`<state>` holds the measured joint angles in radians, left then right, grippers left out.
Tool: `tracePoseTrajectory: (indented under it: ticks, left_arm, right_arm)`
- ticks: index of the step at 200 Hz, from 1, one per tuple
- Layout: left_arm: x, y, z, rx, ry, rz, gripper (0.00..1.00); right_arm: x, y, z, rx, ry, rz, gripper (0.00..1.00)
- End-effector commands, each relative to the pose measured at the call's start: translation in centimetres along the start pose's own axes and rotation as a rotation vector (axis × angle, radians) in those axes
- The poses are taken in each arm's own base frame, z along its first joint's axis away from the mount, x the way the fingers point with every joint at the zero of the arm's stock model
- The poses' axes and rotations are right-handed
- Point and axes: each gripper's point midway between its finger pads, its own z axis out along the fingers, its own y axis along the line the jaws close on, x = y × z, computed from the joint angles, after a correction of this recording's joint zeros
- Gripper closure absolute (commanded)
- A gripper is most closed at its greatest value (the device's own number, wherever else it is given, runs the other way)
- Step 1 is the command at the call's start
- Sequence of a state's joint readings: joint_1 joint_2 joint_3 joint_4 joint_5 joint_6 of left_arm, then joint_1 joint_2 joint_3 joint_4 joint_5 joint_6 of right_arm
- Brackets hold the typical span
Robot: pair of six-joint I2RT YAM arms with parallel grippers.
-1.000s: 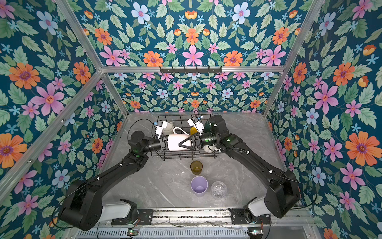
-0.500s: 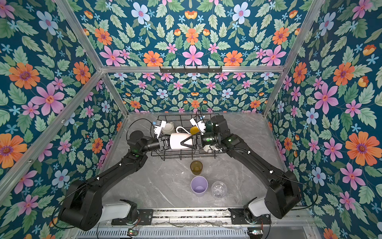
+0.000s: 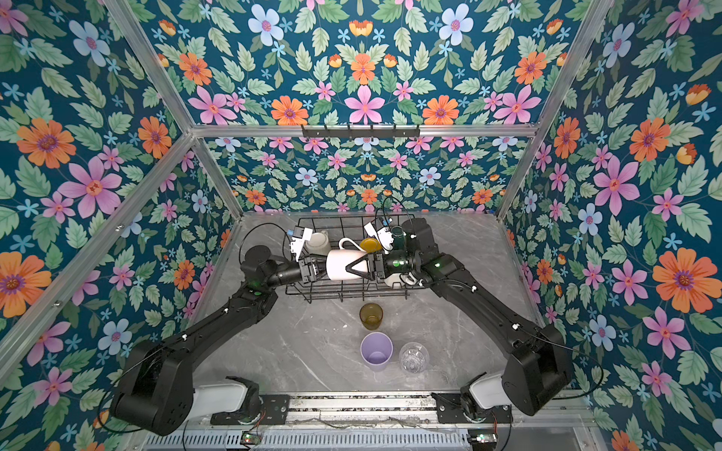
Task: Load cups into a dish rack
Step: Pick up the cup from the bottom-center of the table.
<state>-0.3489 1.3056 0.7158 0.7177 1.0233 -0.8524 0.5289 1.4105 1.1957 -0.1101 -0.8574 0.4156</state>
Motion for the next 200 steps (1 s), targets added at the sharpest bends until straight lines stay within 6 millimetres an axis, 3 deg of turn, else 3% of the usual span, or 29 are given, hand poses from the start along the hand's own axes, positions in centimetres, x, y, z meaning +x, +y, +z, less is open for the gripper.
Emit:
tracePoseTrajectory:
  ticks: [1, 111, 200]
  left_arm:
    - [-0.3, 0.1, 0.0, -0.004, -0.008, 0.024, 0.38]
    - [-1.0, 3.0, -1.1, -0.107, -0.051, -0.018, 0.4]
    - [-5.2, 6.0, -5.9, -0.436, -0.179, 0.088, 0.39]
  right_arm:
    - [-1.1, 0.9, -0.4, -0.019, -0.037, -0.05, 0.57]
    - [-1.1, 0.8, -1.2, 0.013, -0.04, -0.053, 0.59]
    - [-0.5, -1.3, -2.8, 0.17, -0.007, -0.029, 0.6]
